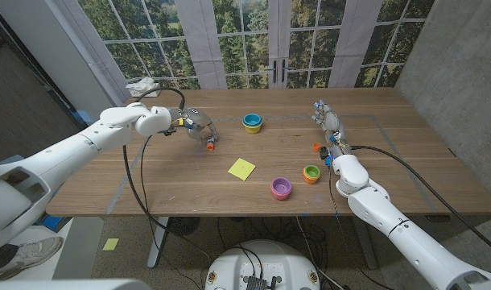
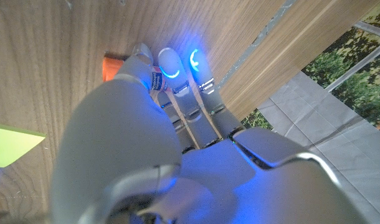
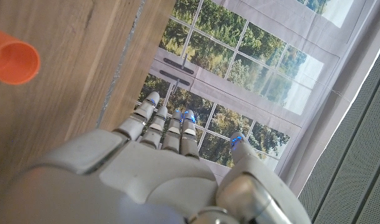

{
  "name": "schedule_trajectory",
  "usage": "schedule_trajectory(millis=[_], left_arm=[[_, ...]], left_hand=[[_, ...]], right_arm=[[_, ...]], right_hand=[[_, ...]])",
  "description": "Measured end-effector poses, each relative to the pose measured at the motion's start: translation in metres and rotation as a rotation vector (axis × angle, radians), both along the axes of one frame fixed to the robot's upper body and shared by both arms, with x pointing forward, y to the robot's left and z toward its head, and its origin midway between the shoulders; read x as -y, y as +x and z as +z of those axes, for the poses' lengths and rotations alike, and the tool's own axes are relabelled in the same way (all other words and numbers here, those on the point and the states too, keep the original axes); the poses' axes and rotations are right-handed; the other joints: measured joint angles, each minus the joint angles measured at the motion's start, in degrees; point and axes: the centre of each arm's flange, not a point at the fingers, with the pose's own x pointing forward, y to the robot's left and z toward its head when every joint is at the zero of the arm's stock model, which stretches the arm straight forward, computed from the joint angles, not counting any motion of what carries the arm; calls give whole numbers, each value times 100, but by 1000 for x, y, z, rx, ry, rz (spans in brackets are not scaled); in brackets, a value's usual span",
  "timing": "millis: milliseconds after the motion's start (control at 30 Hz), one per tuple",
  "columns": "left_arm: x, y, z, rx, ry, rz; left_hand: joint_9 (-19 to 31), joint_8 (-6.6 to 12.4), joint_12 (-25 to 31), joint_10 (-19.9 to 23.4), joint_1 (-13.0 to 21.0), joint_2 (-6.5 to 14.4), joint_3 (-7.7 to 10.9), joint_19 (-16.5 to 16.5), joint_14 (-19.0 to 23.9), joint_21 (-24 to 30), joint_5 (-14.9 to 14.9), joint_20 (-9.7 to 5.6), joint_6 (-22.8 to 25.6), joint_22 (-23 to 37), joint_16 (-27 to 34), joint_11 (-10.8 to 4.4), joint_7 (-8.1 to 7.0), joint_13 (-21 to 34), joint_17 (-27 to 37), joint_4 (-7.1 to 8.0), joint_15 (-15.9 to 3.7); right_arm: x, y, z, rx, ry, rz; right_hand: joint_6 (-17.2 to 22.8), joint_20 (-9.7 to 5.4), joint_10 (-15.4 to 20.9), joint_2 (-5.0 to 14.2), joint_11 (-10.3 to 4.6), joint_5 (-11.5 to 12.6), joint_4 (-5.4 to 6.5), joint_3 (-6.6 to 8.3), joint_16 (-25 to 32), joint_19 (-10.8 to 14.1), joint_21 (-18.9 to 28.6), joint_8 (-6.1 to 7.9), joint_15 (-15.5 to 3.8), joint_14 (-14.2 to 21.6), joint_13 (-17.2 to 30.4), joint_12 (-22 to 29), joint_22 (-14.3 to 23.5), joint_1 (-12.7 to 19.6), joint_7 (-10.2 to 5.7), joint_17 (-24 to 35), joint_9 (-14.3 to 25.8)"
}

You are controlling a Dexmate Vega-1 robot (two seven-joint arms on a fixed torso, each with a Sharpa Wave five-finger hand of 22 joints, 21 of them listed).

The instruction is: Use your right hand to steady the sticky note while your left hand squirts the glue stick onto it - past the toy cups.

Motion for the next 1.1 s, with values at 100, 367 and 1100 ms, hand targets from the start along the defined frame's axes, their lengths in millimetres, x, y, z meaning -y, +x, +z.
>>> schedule_trajectory(millis=[100, 367, 1100], left_arm=[[1, 1, -2, -1, 7, -5], [4, 5, -9, -2, 29, -11], [10, 14, -33, 25, 76, -27]], left_hand=[[0, 0, 0, 31, 23, 23, 23, 0, 0, 0, 0, 0, 57, -46, 0, 31, 5, 0, -2, -23, 0], [0, 0, 0, 84, 0, 45, 47, 0, 0, -24, 0, 0, 127, -139, -106, 23, -4, 28, -69, 0, 0], [-35, 44, 250, 1051, -243, 164, 532, -14, -717, 536, 0, -6, 763, -468, -2921, 38, 224, 136, -1139, -66, 247]], right_arm=[[0, 0, 1, 2, -5, -4], [1, -1, 1, 2, -16, -13], [-1, 2, 8, 5, -71, -52]], right_hand=[[0, 0, 0, 0, 0, 0, 0, 0, 0, 0, 0, 0, 0, 0, 0, 0, 0, 0, 0, 0, 0], [0, 0, 5, 0, -5, 0, -23, -23, 0, 0, 0, 0, 0, 0, 0, 0, 0, 0, 0, -30, 14], [0, 20, 74, -61, -32, 0, -56, -55, 0, 63, -42, 0, 10, 94, 0, 24, 0, -61, 0, -53, 13]])
